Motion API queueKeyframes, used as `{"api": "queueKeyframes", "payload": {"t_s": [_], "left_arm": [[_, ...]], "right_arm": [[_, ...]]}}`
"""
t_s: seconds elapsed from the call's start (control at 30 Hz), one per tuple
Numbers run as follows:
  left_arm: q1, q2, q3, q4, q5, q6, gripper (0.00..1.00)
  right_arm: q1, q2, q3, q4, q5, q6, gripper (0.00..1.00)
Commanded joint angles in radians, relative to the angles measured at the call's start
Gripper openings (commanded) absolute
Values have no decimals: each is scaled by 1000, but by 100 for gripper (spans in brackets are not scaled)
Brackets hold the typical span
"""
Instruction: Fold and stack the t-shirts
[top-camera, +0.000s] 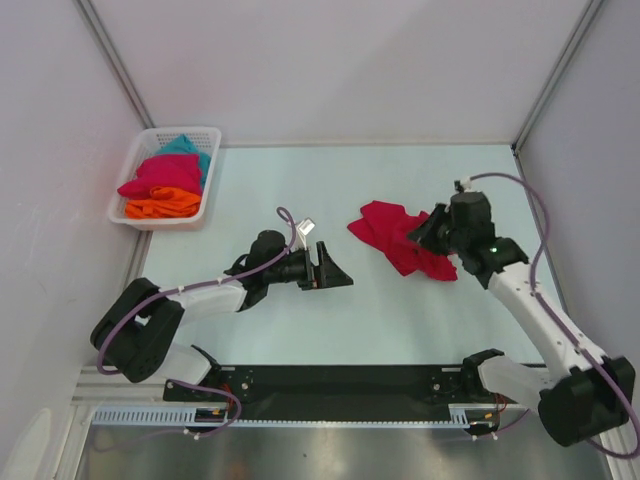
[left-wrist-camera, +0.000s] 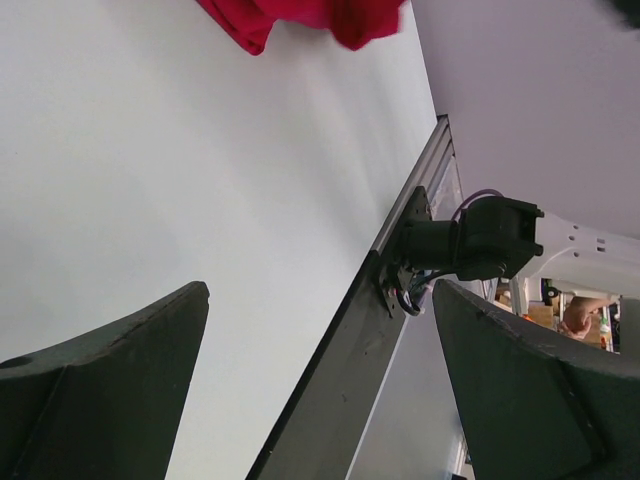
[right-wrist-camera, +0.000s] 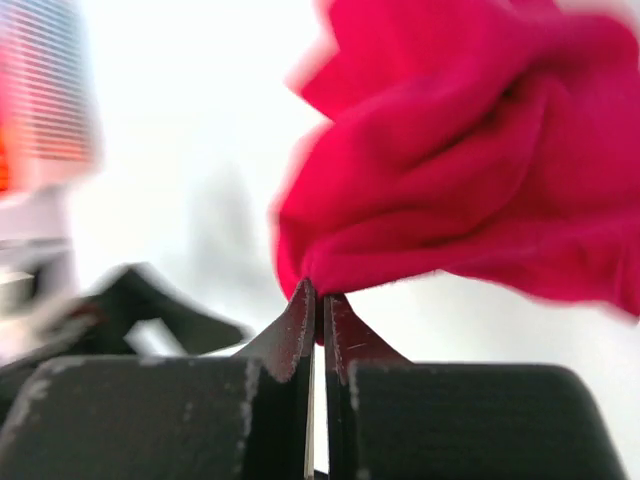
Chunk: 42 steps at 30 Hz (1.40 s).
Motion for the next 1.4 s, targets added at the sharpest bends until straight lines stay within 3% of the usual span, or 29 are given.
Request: {"api": "queueKeyframes", "payload": {"t_s": [0.0,0.23,0.43,0.87,1.03,1.17,1.3,1.37], "left_arm": [[-11,21,41,32,19,17,100],[-43,73,56,96,15,-18,99],[-95,136,95,141,5,-54,99],[-135,81,81,78,-31,-26,99],[-135,73,75,63,-39,-14,99],[-135,75,76,70,-38,-20,99],[-134,81,81,66,-35,-18,99],[-134,67,76,61,-42,-14,100]], "right_arm": [[21,-165,313,-200,-2,-56,0],[52,-320,584,-451,8,-56,0],[52,-374,605,-585,107,-107,0],[50,-355,309,-453,160,-87,0],[50,-337,367,-432,187,-108,0],[50,-306,459,-449,294,-167,0],[33,-289,431,-429,405,-200,0],[-19,-277,389,-409,346,-201,0]]}}
